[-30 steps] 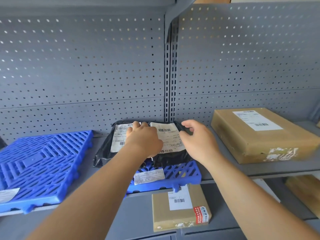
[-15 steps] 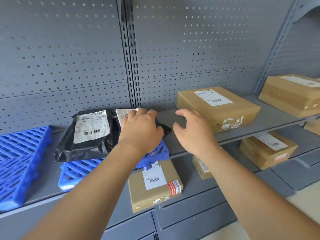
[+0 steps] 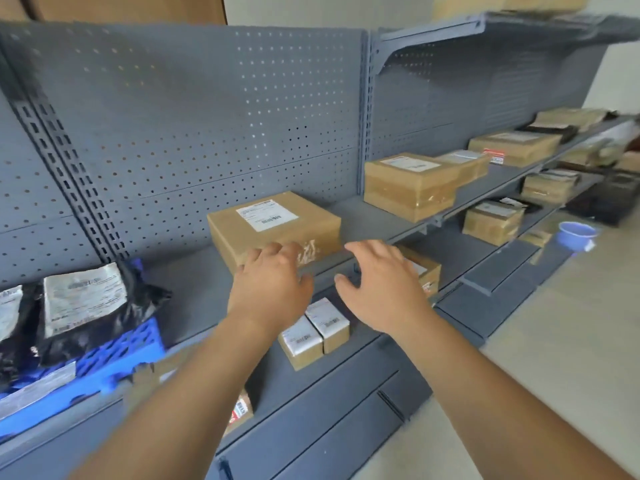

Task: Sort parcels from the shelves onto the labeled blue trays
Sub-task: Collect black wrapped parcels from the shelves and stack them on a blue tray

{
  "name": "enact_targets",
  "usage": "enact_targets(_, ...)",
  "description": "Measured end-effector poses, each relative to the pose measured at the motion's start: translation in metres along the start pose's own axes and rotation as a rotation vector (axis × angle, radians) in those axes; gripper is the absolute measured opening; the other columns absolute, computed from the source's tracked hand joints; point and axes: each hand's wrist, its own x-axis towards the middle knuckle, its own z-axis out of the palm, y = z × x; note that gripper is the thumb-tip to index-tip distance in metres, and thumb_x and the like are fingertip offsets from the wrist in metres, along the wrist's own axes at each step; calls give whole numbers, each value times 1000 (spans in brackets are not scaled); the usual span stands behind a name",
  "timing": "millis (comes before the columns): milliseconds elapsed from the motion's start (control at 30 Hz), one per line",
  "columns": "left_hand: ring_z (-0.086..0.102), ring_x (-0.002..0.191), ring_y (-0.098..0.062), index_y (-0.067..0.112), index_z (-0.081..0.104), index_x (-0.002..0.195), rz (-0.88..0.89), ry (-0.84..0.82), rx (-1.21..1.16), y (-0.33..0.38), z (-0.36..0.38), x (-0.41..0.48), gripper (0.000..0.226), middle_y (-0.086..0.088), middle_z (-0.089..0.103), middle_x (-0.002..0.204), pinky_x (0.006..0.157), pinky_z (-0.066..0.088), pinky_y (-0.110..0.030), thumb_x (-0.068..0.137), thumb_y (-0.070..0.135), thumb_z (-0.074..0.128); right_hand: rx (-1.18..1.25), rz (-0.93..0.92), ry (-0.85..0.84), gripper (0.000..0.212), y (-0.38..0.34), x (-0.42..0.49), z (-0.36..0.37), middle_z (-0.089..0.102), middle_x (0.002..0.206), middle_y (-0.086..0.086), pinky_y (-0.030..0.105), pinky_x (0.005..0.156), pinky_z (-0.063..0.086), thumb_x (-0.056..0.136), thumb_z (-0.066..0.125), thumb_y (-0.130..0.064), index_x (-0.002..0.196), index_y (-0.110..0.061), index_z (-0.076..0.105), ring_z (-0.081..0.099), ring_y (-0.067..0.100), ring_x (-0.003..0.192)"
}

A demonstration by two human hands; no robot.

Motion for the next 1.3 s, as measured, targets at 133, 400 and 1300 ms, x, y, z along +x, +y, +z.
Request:
enact_targets(133,41,133,-32,25,47,145,108,-50,-38,87,35,9,49,-4,51,142,105,42,-47,98,38,52,-48,118,28,56,81,-25,-30,51,142,-2,44,104,38,92,51,-53,142,-28,46,44,25,131)
enact_targets(400,46,127,-29,27,52,135,324,-157,-114,249,105,13,40,-1,55,136,100,45,-48,97,36,52,-112,409,74,57,232,-87,-83,46,148,-4,44,109,33,95,48,-54,147,-30,41,41,23,136)
enact_targets(1300,49,126,-28,23,47,145,891,-462,-277,586,329,185,48,-3,55,138,96,46,-44,100,37,51,-268,1096,77,62,564,-26,-121,37,156,-1,48,114,27,97,45,-51,153,-29,32,34,26,141)
